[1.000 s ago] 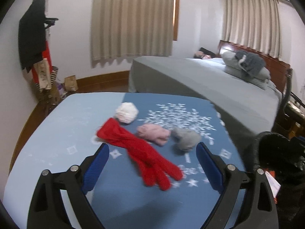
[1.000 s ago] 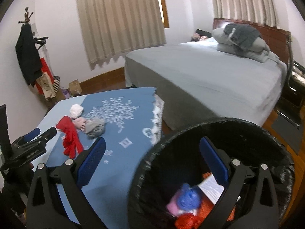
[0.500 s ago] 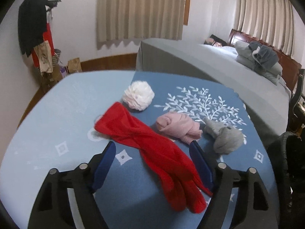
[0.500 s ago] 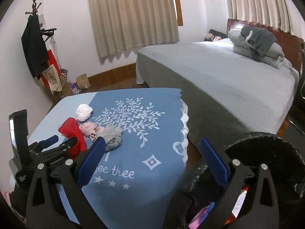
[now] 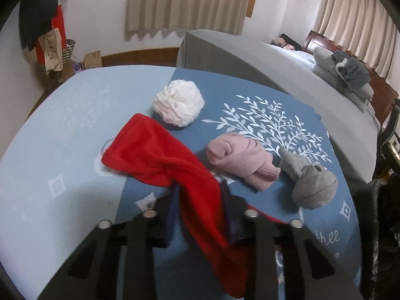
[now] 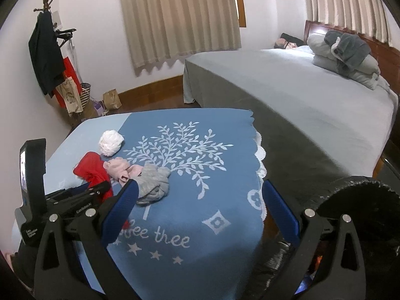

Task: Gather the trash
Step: 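Move the left gripper to the red cloth and grasp it, then grasp the grey sock with the right gripper and lift it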

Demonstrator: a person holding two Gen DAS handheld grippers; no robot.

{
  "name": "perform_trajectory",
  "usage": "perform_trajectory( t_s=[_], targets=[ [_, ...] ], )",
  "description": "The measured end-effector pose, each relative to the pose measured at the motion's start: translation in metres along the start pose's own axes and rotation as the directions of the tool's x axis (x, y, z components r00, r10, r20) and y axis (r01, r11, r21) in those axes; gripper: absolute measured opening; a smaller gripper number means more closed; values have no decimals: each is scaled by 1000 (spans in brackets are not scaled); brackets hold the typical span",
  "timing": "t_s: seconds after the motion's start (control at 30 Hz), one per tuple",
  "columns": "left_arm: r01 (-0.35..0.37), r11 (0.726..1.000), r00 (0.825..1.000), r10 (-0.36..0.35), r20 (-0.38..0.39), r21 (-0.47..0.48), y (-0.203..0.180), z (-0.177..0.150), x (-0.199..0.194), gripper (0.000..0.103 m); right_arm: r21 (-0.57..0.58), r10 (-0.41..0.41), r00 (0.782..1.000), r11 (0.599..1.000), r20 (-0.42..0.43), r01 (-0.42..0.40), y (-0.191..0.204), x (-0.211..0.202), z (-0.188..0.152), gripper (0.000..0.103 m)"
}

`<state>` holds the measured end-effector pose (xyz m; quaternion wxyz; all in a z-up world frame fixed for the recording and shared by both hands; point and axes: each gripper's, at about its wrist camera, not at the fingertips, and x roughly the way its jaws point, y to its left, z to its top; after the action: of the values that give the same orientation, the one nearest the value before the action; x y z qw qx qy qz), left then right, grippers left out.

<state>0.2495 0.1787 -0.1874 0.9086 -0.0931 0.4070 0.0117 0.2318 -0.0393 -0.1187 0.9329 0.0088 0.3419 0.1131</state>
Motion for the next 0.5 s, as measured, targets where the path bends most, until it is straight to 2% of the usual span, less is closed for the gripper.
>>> perform_trajectory(
  t_s=[0.1, 0.33, 0.5],
  targets=[
    [6, 1000, 1000, -6, 6, -4, 1, -1, -2, 11, -3, 5, 1000, 1000, -8, -5, 4, 4, 0, 96],
    [-16, 1000, 998, 17, 65, -17, 8, 1, -19, 9, -13, 18, 999, 1000, -27, -19, 21, 21, 4, 96],
    [-45, 998, 996, 48, 81, -36, 27, -1, -30, 9, -23, 30, 998, 999, -50, -31, 36, 39, 3, 96]
  ],
)
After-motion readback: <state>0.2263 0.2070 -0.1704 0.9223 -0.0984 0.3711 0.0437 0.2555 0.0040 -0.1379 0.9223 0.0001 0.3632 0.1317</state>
